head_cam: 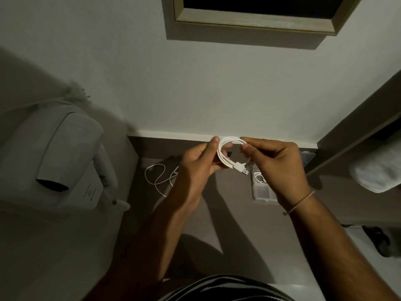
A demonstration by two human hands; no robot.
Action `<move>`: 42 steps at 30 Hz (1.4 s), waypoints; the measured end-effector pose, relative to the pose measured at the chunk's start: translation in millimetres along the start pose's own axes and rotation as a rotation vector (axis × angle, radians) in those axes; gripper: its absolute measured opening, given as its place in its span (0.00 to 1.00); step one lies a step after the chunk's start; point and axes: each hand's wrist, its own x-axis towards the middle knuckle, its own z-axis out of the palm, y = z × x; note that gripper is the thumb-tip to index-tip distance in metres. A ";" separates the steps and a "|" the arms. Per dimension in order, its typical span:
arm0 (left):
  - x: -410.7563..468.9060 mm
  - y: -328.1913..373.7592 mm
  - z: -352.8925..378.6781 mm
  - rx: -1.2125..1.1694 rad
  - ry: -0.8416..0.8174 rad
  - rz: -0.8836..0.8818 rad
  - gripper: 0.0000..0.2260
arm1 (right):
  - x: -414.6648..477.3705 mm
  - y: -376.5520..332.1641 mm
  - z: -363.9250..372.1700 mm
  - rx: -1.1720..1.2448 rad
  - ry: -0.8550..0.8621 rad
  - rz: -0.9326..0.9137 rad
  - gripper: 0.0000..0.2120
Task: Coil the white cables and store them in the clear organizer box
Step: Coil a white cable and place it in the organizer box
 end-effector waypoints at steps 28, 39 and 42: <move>119.1 -255.3 89.4 0.970 -0.194 -0.284 0.11 | 41.7 273.5 -131.6 -0.676 -0.060 0.541 0.07; 127.0 -290.6 87.3 1.088 -0.157 -0.276 0.12 | 38.4 322.5 -133.8 -0.712 -0.259 0.498 0.12; 119.9 -299.0 86.0 1.013 -0.090 -0.212 0.10 | 40.2 325.6 -129.7 -0.701 -0.248 0.495 0.10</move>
